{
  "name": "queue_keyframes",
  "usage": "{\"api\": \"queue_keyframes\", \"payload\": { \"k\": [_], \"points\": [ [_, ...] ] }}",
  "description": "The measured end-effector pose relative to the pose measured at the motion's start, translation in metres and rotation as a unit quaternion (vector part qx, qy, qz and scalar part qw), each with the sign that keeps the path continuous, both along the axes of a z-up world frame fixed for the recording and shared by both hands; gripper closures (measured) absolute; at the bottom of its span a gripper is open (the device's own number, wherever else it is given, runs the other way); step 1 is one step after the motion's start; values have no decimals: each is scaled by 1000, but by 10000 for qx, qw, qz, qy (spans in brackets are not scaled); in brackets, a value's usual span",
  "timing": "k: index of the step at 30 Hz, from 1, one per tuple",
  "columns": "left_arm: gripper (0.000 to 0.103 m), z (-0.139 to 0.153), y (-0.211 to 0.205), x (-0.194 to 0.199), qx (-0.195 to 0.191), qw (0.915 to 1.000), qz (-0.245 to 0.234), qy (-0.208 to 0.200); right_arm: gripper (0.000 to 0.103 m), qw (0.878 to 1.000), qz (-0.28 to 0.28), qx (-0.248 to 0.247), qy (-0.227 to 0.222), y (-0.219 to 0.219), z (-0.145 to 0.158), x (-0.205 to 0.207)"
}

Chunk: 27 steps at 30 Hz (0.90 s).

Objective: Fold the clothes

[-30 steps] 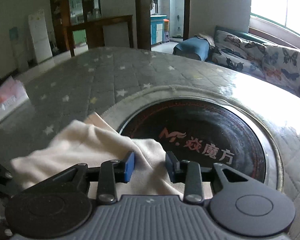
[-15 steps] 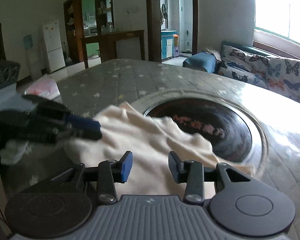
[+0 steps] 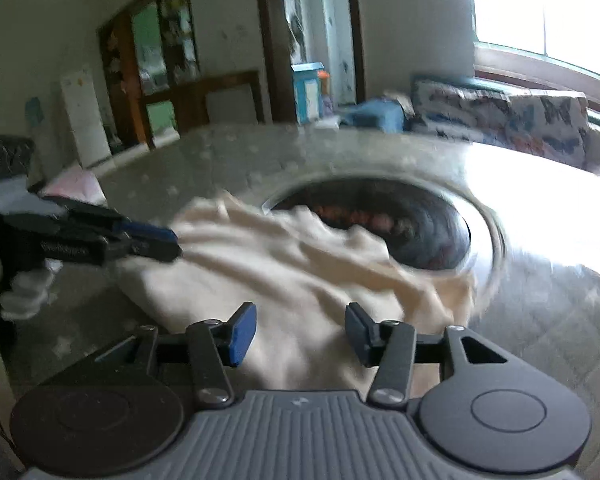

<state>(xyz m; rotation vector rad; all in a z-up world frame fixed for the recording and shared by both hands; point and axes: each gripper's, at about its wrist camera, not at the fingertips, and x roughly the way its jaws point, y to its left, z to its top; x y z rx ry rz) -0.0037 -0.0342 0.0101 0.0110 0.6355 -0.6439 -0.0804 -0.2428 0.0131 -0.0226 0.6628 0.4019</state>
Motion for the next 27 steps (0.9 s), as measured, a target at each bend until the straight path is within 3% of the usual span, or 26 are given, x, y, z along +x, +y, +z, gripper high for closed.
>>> {"api": "queue_keyframes", "payload": {
  "k": [4,7,9,12,16,20,27],
  "points": [
    [74,7,2,-7,-72,9999,20,-120,51,9999,-39,28,-121,-2,3,-6],
    [57,16,5,-11,-126,9993,129,-330,36,9993,-89,73,-352,-4,12,-11],
    [56,18,8,-11,-103,9987,270,-409,32,9989,-189,65,-435,-7,14,-11],
    [56,14,12,-7,-100,9985,439,-311,21,9982,-439,125,-381,-15,10,-10],
    [50,9,16,-4,-49,9977,646,-203,18,9973,-673,118,-284,-23,1,-7],
    [35,6,20,-2,-79,9964,836,-83,12,9964,-801,149,-217,-27,-6,-3],
    [29,2,18,0,-7,9962,867,23,4,9940,-1027,375,-69,-36,-17,4]
  ]
}}
